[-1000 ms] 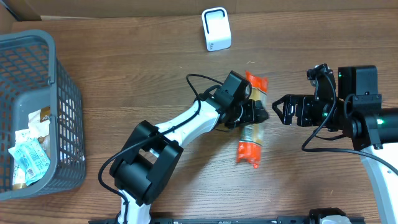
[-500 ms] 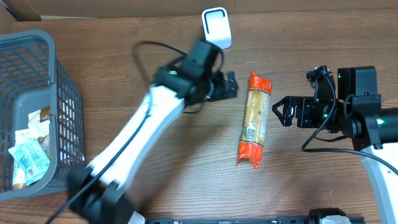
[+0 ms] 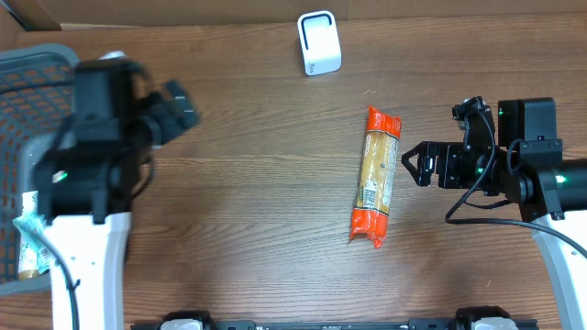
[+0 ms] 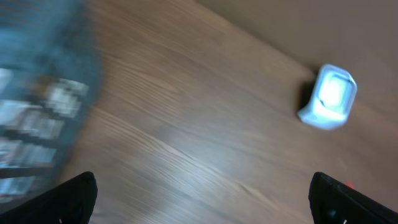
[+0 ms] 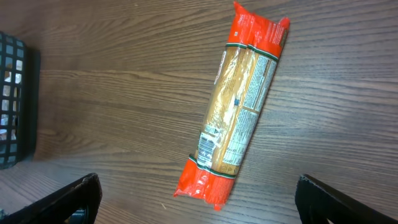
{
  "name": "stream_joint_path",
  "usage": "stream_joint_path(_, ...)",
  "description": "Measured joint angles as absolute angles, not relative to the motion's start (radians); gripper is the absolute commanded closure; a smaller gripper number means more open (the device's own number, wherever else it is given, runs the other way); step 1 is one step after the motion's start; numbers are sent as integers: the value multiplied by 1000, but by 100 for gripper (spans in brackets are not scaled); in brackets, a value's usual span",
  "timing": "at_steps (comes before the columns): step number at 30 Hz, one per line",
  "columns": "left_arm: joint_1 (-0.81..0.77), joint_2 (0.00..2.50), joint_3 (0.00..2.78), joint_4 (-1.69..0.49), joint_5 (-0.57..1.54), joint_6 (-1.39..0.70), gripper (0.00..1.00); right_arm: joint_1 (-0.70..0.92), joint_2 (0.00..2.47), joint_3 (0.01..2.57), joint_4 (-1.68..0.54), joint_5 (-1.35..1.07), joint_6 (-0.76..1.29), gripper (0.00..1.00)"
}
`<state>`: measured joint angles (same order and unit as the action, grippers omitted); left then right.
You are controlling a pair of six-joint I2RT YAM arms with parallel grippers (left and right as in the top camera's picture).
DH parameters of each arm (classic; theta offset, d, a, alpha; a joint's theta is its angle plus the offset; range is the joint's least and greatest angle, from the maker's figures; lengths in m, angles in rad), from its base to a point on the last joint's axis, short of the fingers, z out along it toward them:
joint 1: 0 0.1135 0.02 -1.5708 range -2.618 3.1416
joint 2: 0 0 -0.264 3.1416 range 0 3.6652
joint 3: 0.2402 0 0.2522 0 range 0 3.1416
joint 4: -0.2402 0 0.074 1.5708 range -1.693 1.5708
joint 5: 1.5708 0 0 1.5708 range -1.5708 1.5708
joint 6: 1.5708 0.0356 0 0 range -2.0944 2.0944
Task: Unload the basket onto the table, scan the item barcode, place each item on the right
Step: 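Lift the spaghetti pack out and place it on the table centre, then return the left gripper to the basket and grasp the mint-green packet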
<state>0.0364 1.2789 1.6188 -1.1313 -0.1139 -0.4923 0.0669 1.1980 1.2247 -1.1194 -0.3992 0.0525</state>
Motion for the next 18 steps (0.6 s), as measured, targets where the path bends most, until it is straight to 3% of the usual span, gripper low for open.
stream_joint_path(13,560,1317,1619,-1212,-64,-459,1,67,1198,1225,-1145,-399,52,0)
stream_joint_path(18,642,1407,1619,-1217,-52,-407,3,67,1198,1225,-1135,-399,52,0)
